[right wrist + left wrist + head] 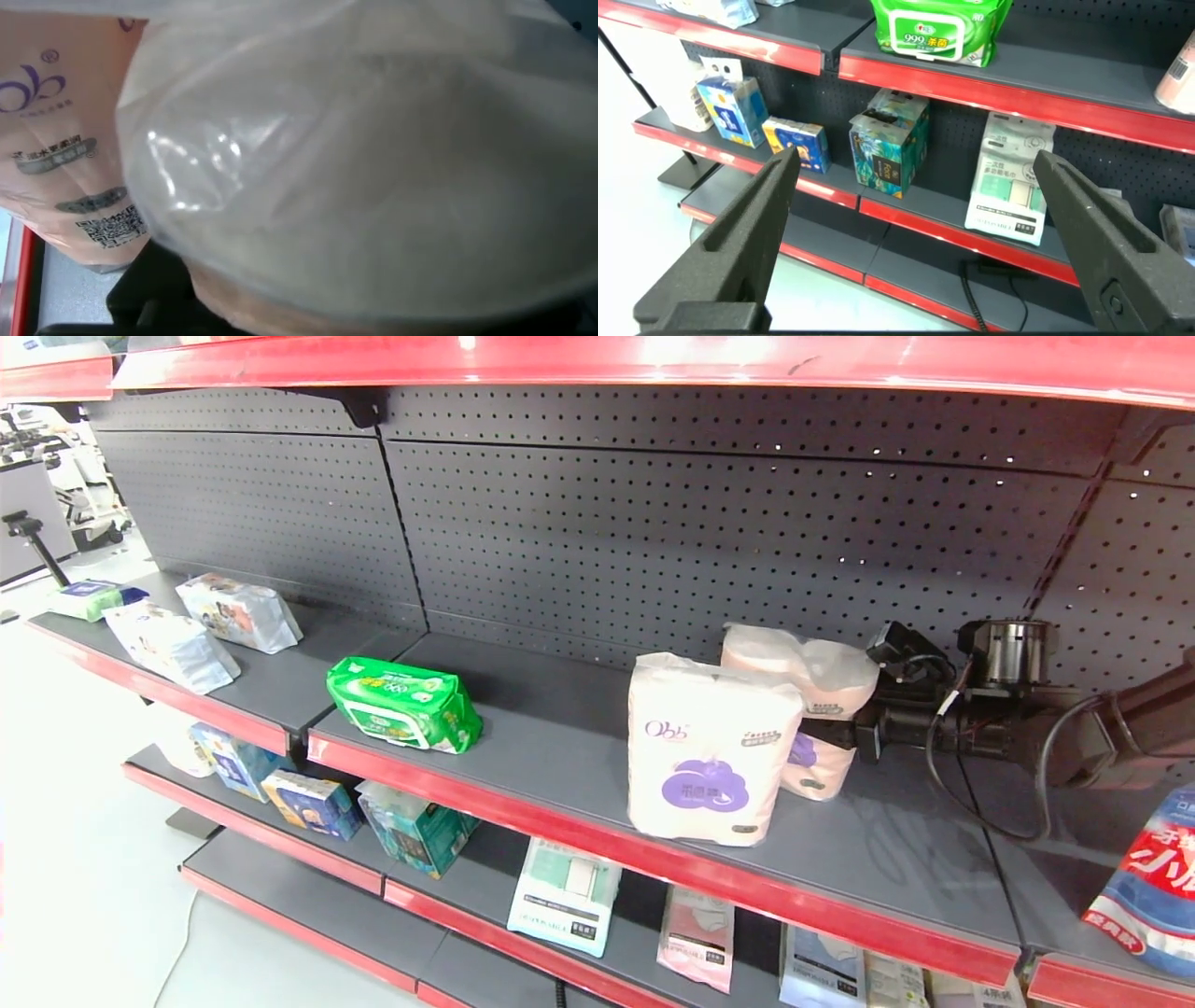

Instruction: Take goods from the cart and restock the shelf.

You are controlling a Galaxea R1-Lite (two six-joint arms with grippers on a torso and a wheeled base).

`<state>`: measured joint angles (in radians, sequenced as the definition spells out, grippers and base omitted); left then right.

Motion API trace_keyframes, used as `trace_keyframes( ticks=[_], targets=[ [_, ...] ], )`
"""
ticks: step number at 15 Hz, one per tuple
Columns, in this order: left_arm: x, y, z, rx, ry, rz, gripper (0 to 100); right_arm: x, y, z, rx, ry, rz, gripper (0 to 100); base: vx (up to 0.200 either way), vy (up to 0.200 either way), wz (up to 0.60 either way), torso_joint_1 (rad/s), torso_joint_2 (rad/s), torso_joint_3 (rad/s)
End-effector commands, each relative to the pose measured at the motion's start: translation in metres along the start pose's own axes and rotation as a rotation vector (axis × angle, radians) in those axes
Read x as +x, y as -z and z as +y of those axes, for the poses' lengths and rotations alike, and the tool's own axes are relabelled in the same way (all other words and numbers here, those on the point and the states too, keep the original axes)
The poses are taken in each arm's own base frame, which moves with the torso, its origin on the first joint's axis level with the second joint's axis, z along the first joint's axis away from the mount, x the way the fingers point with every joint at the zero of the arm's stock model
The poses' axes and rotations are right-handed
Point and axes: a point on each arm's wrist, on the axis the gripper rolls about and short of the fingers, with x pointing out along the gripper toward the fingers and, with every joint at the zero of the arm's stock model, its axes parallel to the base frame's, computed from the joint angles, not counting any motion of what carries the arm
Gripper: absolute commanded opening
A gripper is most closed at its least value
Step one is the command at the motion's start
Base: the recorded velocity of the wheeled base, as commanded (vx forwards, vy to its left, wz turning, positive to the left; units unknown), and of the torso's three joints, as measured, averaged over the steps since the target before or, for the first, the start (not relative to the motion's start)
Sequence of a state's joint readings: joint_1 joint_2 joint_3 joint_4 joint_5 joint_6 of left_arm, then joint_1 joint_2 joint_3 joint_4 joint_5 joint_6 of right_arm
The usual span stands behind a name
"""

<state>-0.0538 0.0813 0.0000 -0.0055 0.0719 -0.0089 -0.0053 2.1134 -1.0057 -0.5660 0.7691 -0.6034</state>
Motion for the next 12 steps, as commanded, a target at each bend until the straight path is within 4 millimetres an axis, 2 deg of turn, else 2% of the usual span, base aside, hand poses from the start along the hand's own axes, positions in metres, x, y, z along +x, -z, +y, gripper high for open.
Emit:
trace_keyframes(
  ticks=[1,8,12],
  targets=[
    [0.0,0.0,0.0,0.0,0.0,0.001,100,0.01,-0.001,0.001,0.003,-0.027,-0.012,0,0.0,0.0,0.0,0.0,0.0,0.0],
    [0.0,0.0,0.0,0.0,0.0,0.001,100,0.025,-0.01,-0.002,-0.007,-0.041,-0.04,0,0.0,0.0,0.0,0.0,0.0,0.0],
    [0.0,0.0,0.0,0.0,0.0,0.001,100,0.024,-0.011,-0.008,0.0,-0.016,-0.039,0,0.0,0.0,0.0,0.0,0.0,0.0]
  ],
)
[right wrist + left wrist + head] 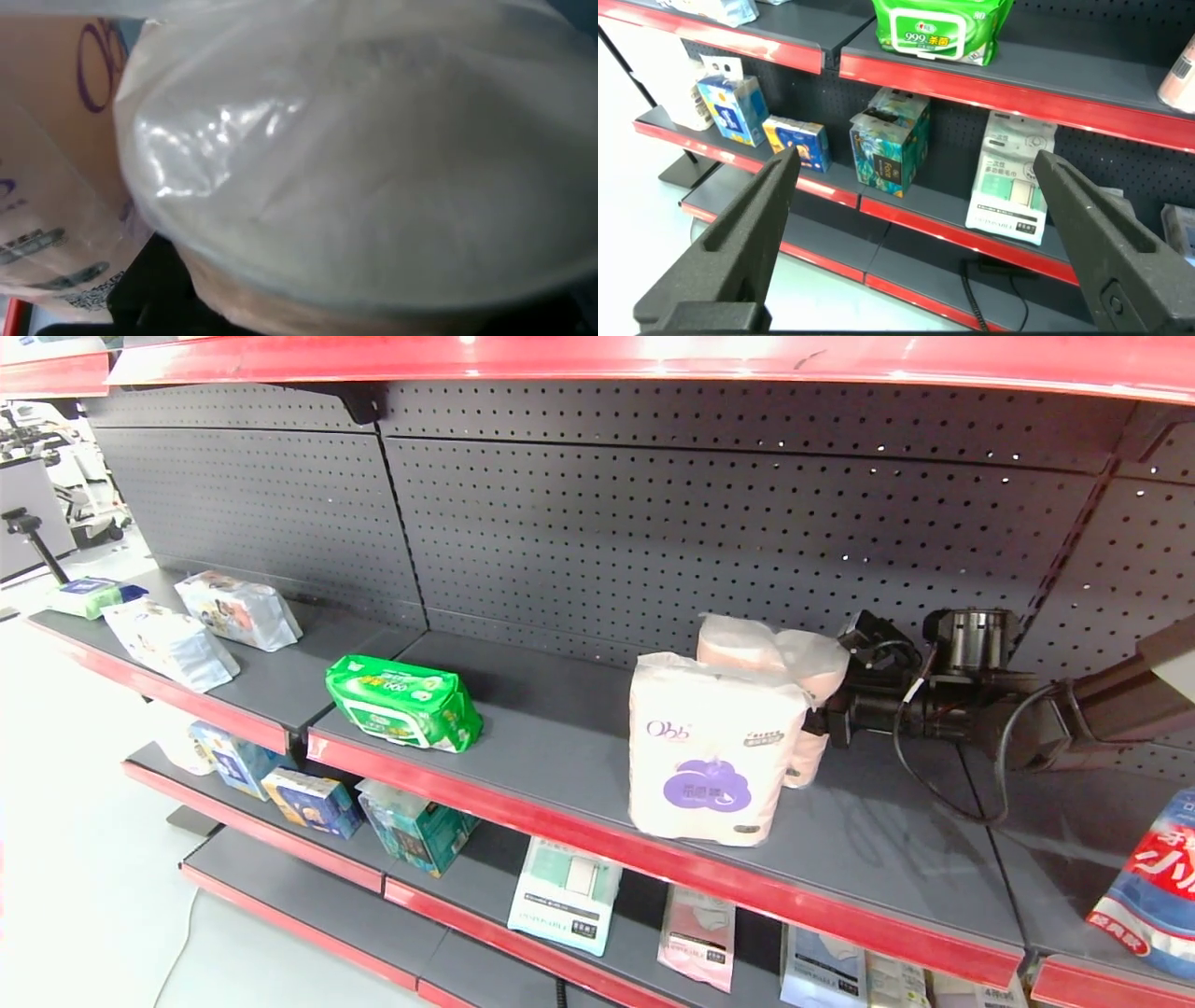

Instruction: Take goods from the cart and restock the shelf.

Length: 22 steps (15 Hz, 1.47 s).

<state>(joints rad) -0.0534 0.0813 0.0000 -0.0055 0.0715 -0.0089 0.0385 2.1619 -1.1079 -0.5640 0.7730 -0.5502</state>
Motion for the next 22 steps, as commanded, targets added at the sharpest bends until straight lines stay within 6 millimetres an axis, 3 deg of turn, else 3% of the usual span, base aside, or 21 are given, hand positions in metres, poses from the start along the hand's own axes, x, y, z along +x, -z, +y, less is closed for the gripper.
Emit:
trace_keyframes(
  ticks=[1,16,17,22],
  targets=[
    [0.0001,-0.0001,0.0,0.0,0.0,0.001,100,-0.0012,0.0041,-0.0027,0.007,0.019,0.01,0,0.0,0.0,0.0,0.0,0.0,0.0],
    [0.0001,-0.0001,0.0,0.0,0.0,0.001,100,-0.0043,0.0074,-0.0051,0.036,0.079,0.052,0,0.0,0.0,0.0,0.0,0.0,0.0],
    [0.0001,-0.0001,0.0,0.0,0.0,0.001,100,-0.0046,0.0071,-0.0048,0.041,0.079,0.052,100,0.0,0.0,0.0,0.0,0.0,0.0],
    [0.0001,-0.0001,0.0,0.0,0.0,0.001,100,-0.0092,0.001,-0.0043,0.033,0.088,0.043,100,0.0,0.0,0.0,0.0,0.0,0.0]
  ],
)
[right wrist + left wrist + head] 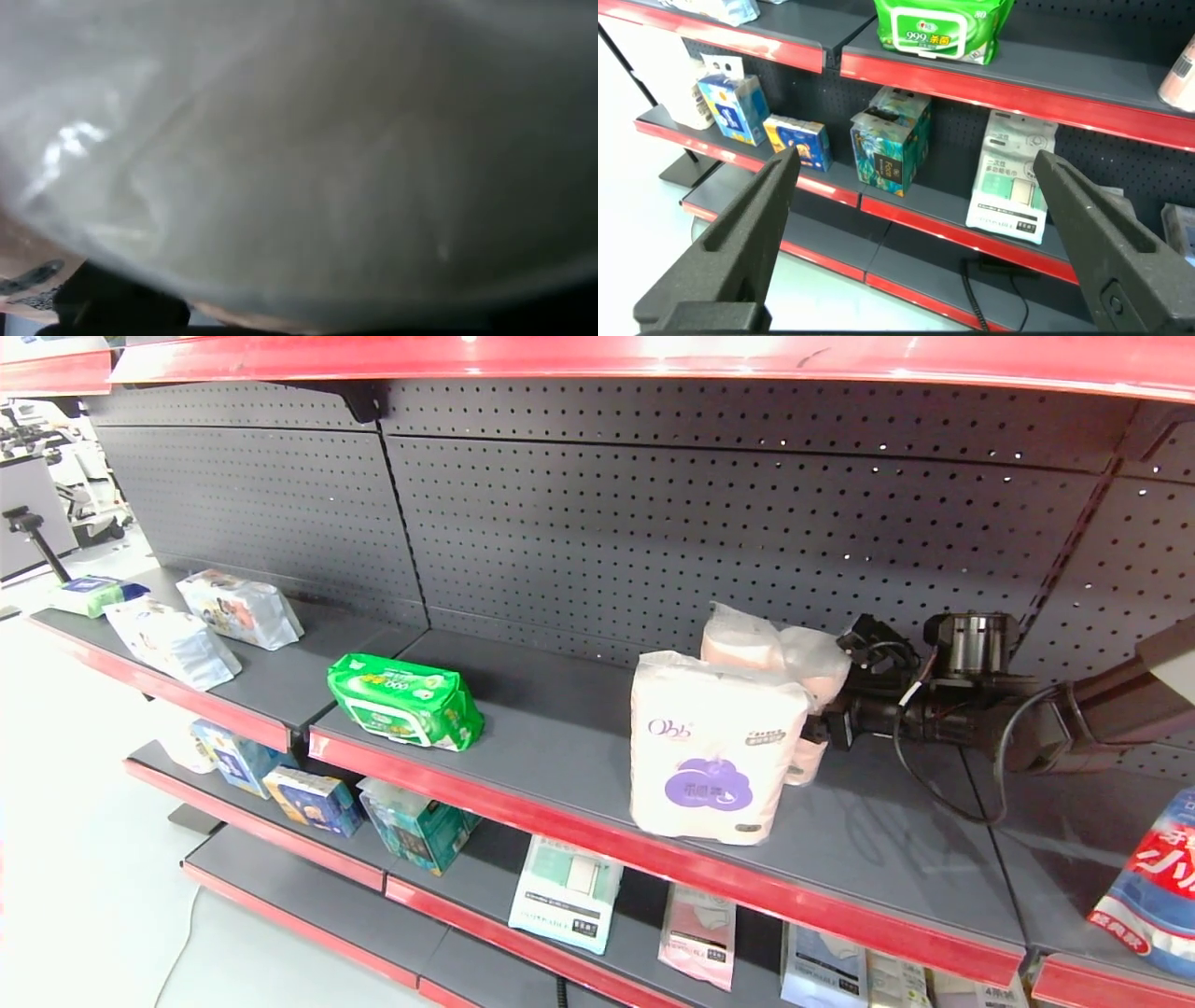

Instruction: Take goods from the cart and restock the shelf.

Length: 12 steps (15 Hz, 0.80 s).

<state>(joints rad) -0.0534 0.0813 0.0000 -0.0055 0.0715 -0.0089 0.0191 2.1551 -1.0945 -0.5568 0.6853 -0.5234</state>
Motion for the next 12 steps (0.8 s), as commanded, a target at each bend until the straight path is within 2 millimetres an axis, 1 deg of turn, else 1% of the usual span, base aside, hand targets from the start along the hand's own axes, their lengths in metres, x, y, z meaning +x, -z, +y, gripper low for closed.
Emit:
trace_keyframes(
  ticks=[1,2,6,9,12],
  targets=[
    [0.0,0.0,0.0,0.0,0.0,0.001,100,-0.007,-0.007,0.001,-0.012,0.004,-0.017,100,0.0,0.0,0.0,0.0,0.0,0.0],
    [0.0,0.0,0.0,0.0,0.0,0.001,100,-0.01,-0.009,0.002,-0.013,0.007,-0.018,100,0.0,0.0,0.0,0.0,0.0,0.0],
    [0.0,0.0,0.0,0.0,0.0,0.001,100,-0.034,-0.014,0.007,-0.006,0.042,-0.012,100,0.0,0.0,0.0,0.0,0.0,0.0],
    [0.0,0.0,0.0,0.0,0.0,0.001,100,-0.035,-0.015,0.007,-0.006,0.053,-0.009,100,0.0,0.0,0.0,0.0,0.0,0.0],
    [0.0,0.0,0.0,0.0,0.0,0.001,100,-0.03,-0.019,0.01,-0.002,0.051,-0.011,100,0.0,0.0,0.0,0.0,0.0,0.0]
  ],
)
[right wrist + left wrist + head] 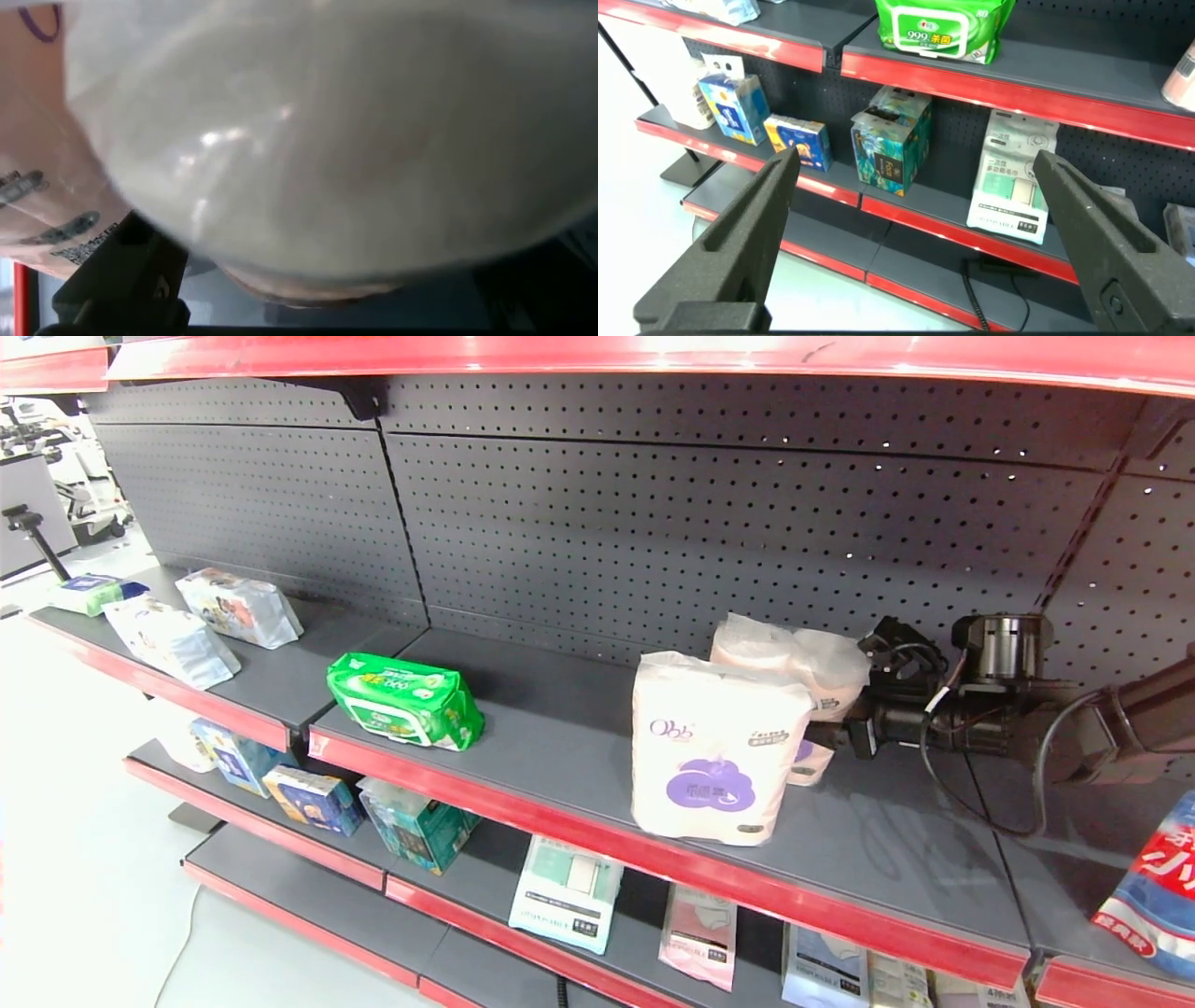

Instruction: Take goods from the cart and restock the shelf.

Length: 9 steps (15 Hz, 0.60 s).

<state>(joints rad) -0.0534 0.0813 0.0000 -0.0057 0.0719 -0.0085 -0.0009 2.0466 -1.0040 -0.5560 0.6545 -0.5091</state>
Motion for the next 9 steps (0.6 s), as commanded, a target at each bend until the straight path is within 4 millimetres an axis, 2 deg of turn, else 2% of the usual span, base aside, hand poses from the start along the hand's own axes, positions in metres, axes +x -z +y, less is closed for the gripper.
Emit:
trace_keyframes(
  ticks=[1,4,9],
  targets=[
    [0.0,0.0,0.0,-0.001,0.0,0.001,100,-0.001,-0.007,0.001,-0.013,-0.001,-0.018,100,0.0,0.0,0.0,0.0,0.0,0.0],
    [0.0,0.0,0.0,-0.001,0.0,0.001,100,0.007,-0.012,0.008,-0.025,-0.001,-0.014,100,0.0,0.0,0.0,0.0,0.0,0.0],
    [0.0,0.0,0.0,-0.001,0.0,0.001,100,0.007,-0.024,0.002,0.004,0.039,-0.036,100,0.0,0.0,0.0,0.0,0.0,0.0]
  ],
)
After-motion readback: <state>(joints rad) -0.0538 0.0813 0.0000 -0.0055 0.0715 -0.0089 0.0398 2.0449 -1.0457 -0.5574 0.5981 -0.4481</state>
